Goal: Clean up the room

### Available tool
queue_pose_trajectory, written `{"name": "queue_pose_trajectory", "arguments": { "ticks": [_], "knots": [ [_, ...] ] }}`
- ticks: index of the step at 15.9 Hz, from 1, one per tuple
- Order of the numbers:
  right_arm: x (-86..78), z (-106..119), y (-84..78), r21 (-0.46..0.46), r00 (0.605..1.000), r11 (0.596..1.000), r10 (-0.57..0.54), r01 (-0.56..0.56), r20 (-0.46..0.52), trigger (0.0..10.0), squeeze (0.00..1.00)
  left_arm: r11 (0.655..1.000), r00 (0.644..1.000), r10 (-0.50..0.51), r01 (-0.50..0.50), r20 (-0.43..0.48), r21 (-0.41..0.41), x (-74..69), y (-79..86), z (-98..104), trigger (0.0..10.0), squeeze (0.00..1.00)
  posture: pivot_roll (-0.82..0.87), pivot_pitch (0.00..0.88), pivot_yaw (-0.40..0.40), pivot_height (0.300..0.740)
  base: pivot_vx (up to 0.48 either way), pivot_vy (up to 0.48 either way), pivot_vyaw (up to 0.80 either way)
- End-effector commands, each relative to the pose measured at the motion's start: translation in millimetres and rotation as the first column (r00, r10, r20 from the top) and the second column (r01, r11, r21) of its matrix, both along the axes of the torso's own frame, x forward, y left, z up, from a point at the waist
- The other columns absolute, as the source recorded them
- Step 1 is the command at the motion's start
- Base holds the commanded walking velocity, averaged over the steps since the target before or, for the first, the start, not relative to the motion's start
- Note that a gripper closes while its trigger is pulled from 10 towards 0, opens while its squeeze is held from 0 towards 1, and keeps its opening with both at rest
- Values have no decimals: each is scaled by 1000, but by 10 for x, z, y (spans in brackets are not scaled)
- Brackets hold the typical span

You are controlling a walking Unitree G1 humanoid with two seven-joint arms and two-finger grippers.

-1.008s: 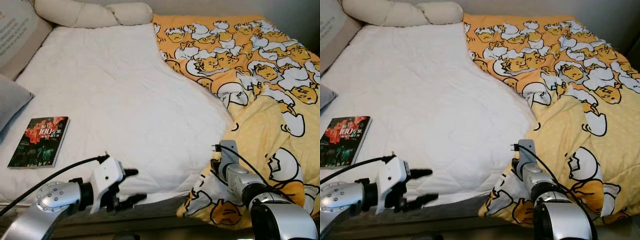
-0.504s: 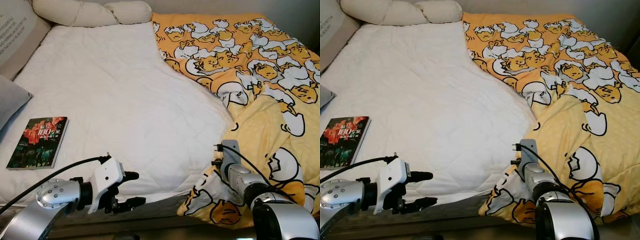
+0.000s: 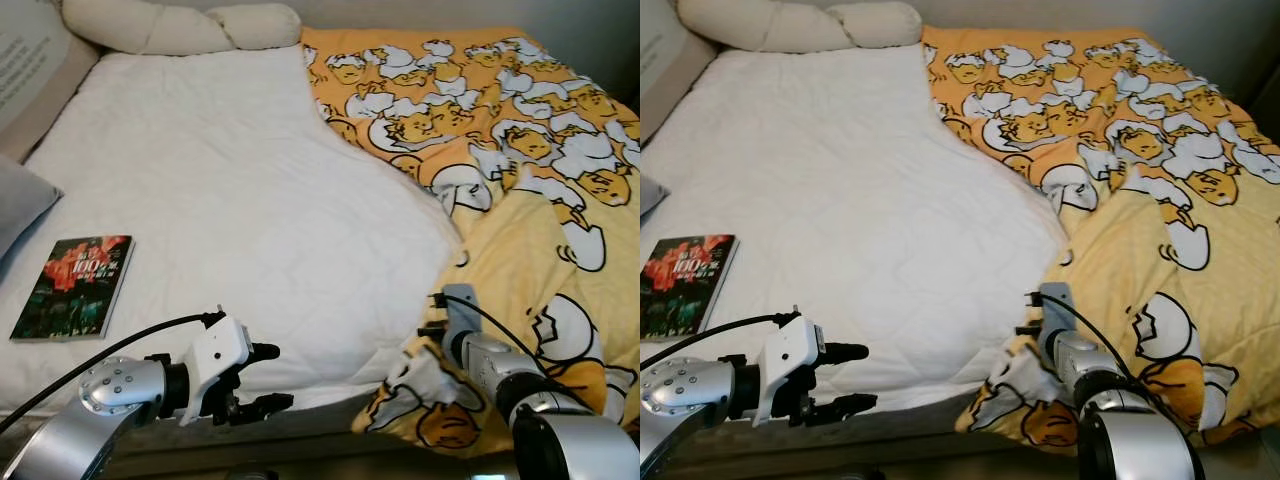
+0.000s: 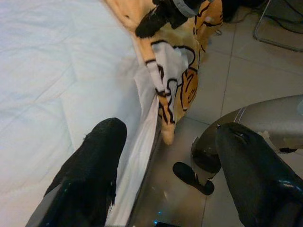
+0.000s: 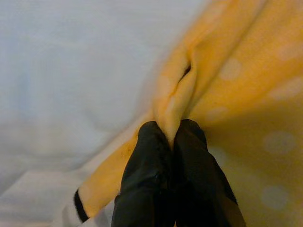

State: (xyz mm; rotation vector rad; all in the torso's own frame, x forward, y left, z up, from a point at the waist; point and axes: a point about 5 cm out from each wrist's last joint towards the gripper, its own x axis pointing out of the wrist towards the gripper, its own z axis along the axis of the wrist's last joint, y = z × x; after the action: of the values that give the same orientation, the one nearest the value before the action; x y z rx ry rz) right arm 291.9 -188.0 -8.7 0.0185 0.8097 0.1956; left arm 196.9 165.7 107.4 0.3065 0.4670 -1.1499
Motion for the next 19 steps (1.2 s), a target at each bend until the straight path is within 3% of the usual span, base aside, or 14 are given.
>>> {"name": "queue_pose_trajectory", "arguments": {
  "ticks": [1, 3, 4, 5, 6, 7, 9, 11, 12, 13, 14, 16, 18, 19],
  "knots": [
    [-67, -42, 119, 62, 988, 986, 154, -152, -20, 0, 0, 1000, 1000, -12, 12, 9, 3, 12, -38, -3, 10000, 0, 137, 0, 12, 740, 0, 0, 0],
    [-132, -46, 175, 95, 942, 938, 336, -334, -3, 0, 0, 1000, 1000, -20, 20, 7, -3, 8, -71, -8, 10000, 0, 132, 0, 13, 740, 0, 0, 0],
    [-341, -53, 162, 117, 789, 783, 614, -611, 13, 0, 0, 1000, 1000, -28, 28, 6, -4, 6, -82, -19, 10000, 0, 116, 0, 11, 740, 0, 0, 0],
    [-341, -53, 162, 117, 789, 783, 614, -611, 13, 0, 0, 1000, 1000, -28, 28, 6, -4, 6, -82, -19, 10000, 0, 116, 0, 11, 740, 0, 0, 0],
    [-628, -32, 124, 171, 597, 587, 802, -792, 15, 0, 0, 999, 999, -33, 33, 6, -6, 5, -97, -35, 10000, 0, 114, 0, 12, 740, 0, 0, 0],
    [-761, -3, 113, 210, 511, 496, 859, -842, 21, 0, 0, 999, 999, -35, 35, 6, -8, 5, -108, -41, 10000, 0, 113, 0, 12, 740, 0, 0, 0],
    [-962, 41, 103, 306, 389, 364, 921, -880, 22, 0, 0, 999, 999, -38, 38, 5, -9, 3, -123, -50, 10000, 0, 111, 0, 13, 740, 0, 0, 0],
    [-1170, -35, 46, 384, 288, 268, 958, -884, -6, 0, 0, 999, 999, -44, 44, 4, -11, 6, -139, -56, 10000, 0, 113, 0, 12, 740, 0, 0, 0],
    [-1231, -135, 4, 356, 268, 269, 962, -895, -53, 4667, 0, 999, 999, -46, 46, 5, -11, 13, -143, -58, 10000, 0, 111, 0, 13, 740, 0, 0, 0],
    [-1196, -226, -44, 309, 312, 335, 942, -890, -123, 10000, 133, 999, 999, -48, 48, 8, -10, 24, -145, -59, 10000, 0, 111, 0, 14, 740, 0, 0, 0],
    [-1069, -276, -88, 221, 427, 461, 885, -859, -185, 10000, 1000, 999, 999, -50, 50, 12, -8, 38, -148, -59, 10000, 0, 113, 0, 15, 740, 0, 0, 0],
    [-921, -197, -90, 175, 510, 532, 845, -828, -158, 10000, 1000, 999, 998, -53, 53, 15, -7, 34, -148, -59, 10000, 0, 112, 0, 18, 740, 0, 0, 0],
    [-849, -62, -69, 177, 473, 484, 875, -857, -105, 10000, 1000, 998, 998, -59, 59, 14, -6, 36, -160, -64, 10000, 0, 111, 0, 18, 740, 0, 0, 0],
    [-825, -63, -70, 175, 479, 487, 873, -856, -88, 10000, 1000, 998, 998, -60, 60, 14, -6, 31, -162, -66, 10000, 0, 112, 0, 17, 740, 0, 0, 0]
  ]
}}
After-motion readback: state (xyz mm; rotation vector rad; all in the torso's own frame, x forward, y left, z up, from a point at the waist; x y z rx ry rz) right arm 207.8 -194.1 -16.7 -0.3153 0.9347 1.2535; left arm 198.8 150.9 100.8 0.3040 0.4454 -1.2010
